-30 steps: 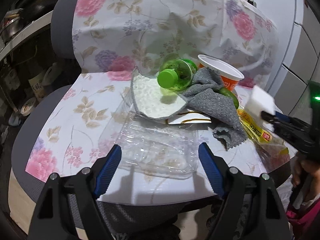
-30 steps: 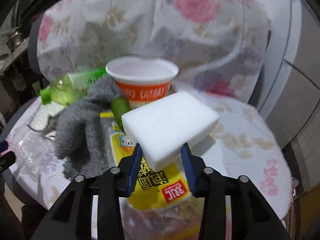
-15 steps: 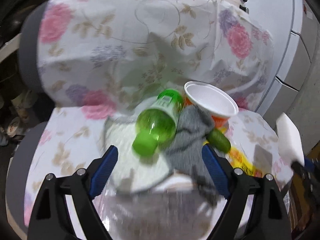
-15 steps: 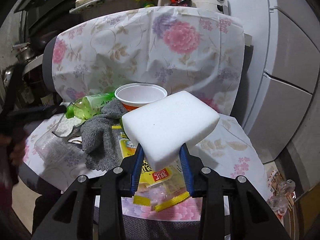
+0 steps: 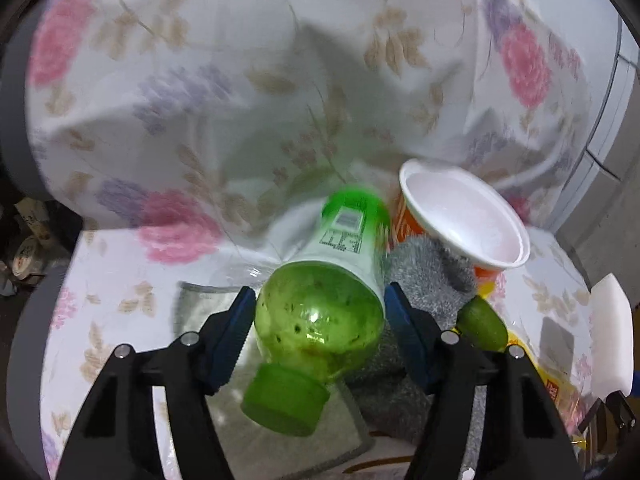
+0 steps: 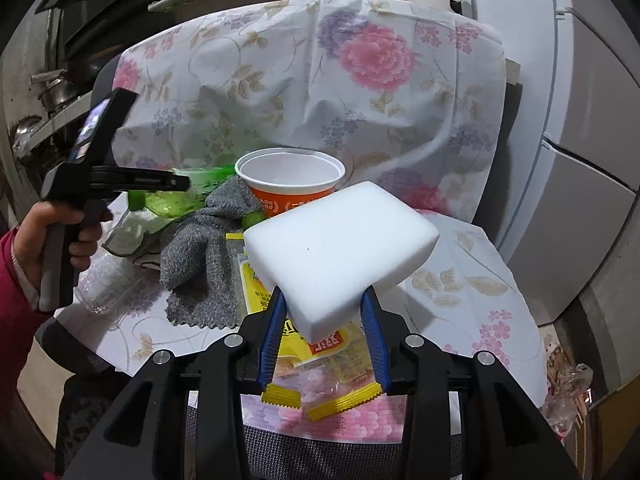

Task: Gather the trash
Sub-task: 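Grasp the green tea bottle with the left gripper and lift it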

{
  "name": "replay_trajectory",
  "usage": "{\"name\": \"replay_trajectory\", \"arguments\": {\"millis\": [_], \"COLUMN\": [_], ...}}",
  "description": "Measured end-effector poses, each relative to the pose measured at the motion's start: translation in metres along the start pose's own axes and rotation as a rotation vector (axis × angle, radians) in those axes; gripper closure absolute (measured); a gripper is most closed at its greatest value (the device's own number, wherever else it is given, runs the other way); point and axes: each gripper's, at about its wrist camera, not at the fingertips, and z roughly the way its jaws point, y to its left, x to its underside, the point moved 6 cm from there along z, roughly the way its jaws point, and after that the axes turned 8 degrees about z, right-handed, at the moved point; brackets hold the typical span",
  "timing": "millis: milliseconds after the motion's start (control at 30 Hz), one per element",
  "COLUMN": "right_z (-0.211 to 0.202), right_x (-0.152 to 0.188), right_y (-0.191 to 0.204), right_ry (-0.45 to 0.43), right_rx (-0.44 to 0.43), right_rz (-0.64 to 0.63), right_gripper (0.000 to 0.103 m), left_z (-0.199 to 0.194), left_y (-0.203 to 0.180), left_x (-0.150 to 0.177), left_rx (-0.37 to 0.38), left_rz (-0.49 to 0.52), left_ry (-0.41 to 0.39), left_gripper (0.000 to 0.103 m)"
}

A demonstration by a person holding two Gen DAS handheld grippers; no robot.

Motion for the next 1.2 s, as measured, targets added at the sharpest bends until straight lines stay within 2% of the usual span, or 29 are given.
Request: {"name": "replay_trajectory", "arguments": {"millis": [167, 300, 400, 467, 533, 600, 733, 1000, 1167, 1200], "right_z": [-0.011, -0.018, -0.022, -0.023, -0.024, -0.027, -0.029, -0.026, -0.019, -0.018], "right_x": [0.001, 0.003, 0.004, 0.006, 0.007, 0.007, 0.008, 0.009, 0.010, 0.010], "right_y": [0.007, 0.015, 0.020, 0.023, 0.024, 0.024, 0.019, 0.011, 0.012, 0.013], "right_ry": [-0.012, -0.016, -0.017, -0.010, -0.007, -0.008, -0.005, 0.005, 0.020, 0.022], "right_rx": [-0.012, -0.029, -0.038, -0.042, -0.044, -0.046, -0.042, -0.031, -0.033, -0.035], "right_rz": [-0.012, -0.022, -0.026, -0.033, -0.034, -0.033, -0.029, -0.019, -0.017, -0.019], "right_gripper": [0.064, 0.064, 0.064, 0.063, 0.063, 0.063, 0.062, 0.062, 0.062, 0.062], "left_z": [-0.053, -0.095, -0.101, -0.097, -0.093, -0.096, -0.093, -0.052, -0.033, -0.030], "left_y": [0.007, 0.012, 0.009, 0.001, -0.006, -0.007, -0.004, 0.010, 0.010, 0.010], "left_x": [0.013, 0.051, 0.087, 0.101, 0.108, 0.103, 0.084, 0.063, 0.068, 0.069], "left_rx": [-0.039, -0.106, -0.115, -0.112, -0.114, -0.090, -0.041, -0.103, -0.139, -0.139], "left_rz": [-0.021, -0.050, -0.083, -0.040, 0.011, 0.023, 0.024, 0.077, 0.146, 0.144], "left_ry": [-0.102, -0.121, -0.058, 0.000, 0.046, 0.029, 0.015, 0.111, 0.177, 0.182], "left_gripper": [0.039, 0.039, 0.038, 0.037, 0.028, 0.019, 0.018, 0.019, 0.031, 0.042]}}
